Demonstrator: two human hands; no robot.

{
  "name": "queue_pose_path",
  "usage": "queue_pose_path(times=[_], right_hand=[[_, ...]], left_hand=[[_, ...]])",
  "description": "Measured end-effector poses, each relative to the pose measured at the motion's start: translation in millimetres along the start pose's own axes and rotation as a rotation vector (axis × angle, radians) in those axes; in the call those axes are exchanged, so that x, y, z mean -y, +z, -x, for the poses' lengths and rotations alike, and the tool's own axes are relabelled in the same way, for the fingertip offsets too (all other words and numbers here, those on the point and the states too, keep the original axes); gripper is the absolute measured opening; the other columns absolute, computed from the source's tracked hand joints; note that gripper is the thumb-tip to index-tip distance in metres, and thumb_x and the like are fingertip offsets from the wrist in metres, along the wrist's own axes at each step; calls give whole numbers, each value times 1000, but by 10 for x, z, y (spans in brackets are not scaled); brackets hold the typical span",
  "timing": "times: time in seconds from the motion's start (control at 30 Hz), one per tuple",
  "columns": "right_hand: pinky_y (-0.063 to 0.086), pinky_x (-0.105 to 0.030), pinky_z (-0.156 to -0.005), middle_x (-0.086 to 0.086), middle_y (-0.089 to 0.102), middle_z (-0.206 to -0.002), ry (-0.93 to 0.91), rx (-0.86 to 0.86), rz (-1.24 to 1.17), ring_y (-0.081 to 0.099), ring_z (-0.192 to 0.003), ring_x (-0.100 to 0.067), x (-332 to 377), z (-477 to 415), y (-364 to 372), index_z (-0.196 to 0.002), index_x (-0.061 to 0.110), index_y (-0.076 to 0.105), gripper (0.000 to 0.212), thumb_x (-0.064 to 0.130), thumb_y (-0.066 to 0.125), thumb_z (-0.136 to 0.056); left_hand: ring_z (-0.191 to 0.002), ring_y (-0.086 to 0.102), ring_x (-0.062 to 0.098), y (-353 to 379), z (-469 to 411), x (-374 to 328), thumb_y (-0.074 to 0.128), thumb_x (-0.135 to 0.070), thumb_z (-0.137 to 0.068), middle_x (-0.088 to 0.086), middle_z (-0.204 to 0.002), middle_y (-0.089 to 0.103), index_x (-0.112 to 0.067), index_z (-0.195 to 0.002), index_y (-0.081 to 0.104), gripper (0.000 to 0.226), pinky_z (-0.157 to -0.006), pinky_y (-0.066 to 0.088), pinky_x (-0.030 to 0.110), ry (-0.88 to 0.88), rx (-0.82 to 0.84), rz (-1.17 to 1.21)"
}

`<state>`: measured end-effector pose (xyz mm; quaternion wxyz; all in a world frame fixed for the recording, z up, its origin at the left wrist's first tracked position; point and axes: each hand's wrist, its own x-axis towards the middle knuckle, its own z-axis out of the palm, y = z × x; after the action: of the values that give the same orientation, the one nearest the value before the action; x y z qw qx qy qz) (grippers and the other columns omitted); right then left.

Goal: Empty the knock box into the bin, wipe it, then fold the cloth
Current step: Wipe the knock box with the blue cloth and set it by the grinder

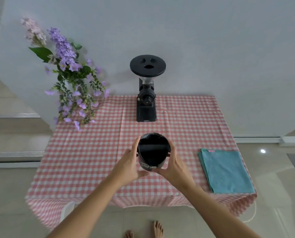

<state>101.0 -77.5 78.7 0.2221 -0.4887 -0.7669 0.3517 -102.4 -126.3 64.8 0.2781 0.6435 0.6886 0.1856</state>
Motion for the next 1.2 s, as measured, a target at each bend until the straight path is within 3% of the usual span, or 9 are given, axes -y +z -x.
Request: queue_pose_path(times=[0.17, 0.33, 0.47, 0.6, 0.73, 0.9, 1.03, 1.1, 1.2], right_hand=[[51, -22, -61, 3, 55, -148, 19, 9, 43, 72, -105, -23, -444, -325, 378, -153, 43, 3, 111, 85, 64, -71], [52, -20, -60, 6, 56, -147, 13, -13, 72, 70, -105, -15, -828, -689, 688, -154, 43, 3, 108, 70, 73, -76], [63, -40, -71, 0, 53, -151, 7, -28, 128, 70, -112, -27, -1076, -790, 838, -155, 38, -1, 114, 51, 83, -79], [63, -42, -75, -3, 50, -154, 15, -31, 163, 69, -114, -28, -1160, -847, 903, -156, 35, 1, 113, 47, 84, -80], [63, -43, -80, -4, 44, -158, 9, -27, 141, 65, -120, -26, -1196, -840, 929, -157, 34, 1, 114, 37, 86, -80], [63, -38, -77, -9, 43, -159, 37, -12, 182, 67, -119, -27, -1217, -841, 955, -158, 34, -5, 117, 41, 83, -81], [62, -39, -81, -6, 48, -156, 46, 27, 170, 66, -120, -24, -1216, -838, 907, -159, 33, -10, 118, 57, 74, -81], [60, -45, -90, -6, 37, -163, 34, 77, 181, 63, -126, -25, -1236, -797, 819, -156, 40, -21, 121, 61, 72, -82], [52, -45, -98, -4, 19, -170, 86, 38, 163, 54, -135, -30, -1334, -625, 564, -145, 55, -34, 128, 54, 78, -82]], left_hand=[[-114, 65, 21, 364, -337, 321, 83, -56, -73, 12, -137, 57, -38, -156, -19, 133, -94, 58, 33, -65, -105, -22], [-132, 55, 25, 597, -747, 674, 84, -52, -73, 14, -148, 51, -23, -161, -4, 128, -107, 52, 40, -16, -124, 6], [-133, 53, 23, 735, -944, 848, 86, -49, -75, 12, -149, 50, -26, -161, -2, 125, -104, 54, 40, 43, -138, 20], [-131, 56, 25, 820, -1035, 994, 86, -53, -71, 14, -148, 51, -25, -161, -1, 129, -105, 51, 35, 72, -164, 19], [-135, 54, 24, 873, -1042, 1047, 74, -67, -72, 12, -151, 50, -25, -163, 0, 125, -103, 56, 44, 113, -186, 45], [-137, 52, 25, 861, -1032, 1045, 64, -73, -71, 9, -155, 46, -27, -163, -1, 121, -104, 55, 46, 117, -183, 45], [-139, 51, 24, 813, -977, 983, 71, -70, -71, 7, -159, 42, -21, -162, 1, 125, -104, 55, 43, 120, -172, 36], [-146, 41, 28, 788, -908, 957, 63, -80, -72, 12, -163, 32, -16, -162, 0, 128, -113, 45, 44, 137, -197, 16], [-156, 14, 32, 714, -779, 841, 53, -83, -76, 20, -169, 11, -15, -162, 6, 119, -124, 11, 38, 113, -326, -46]])
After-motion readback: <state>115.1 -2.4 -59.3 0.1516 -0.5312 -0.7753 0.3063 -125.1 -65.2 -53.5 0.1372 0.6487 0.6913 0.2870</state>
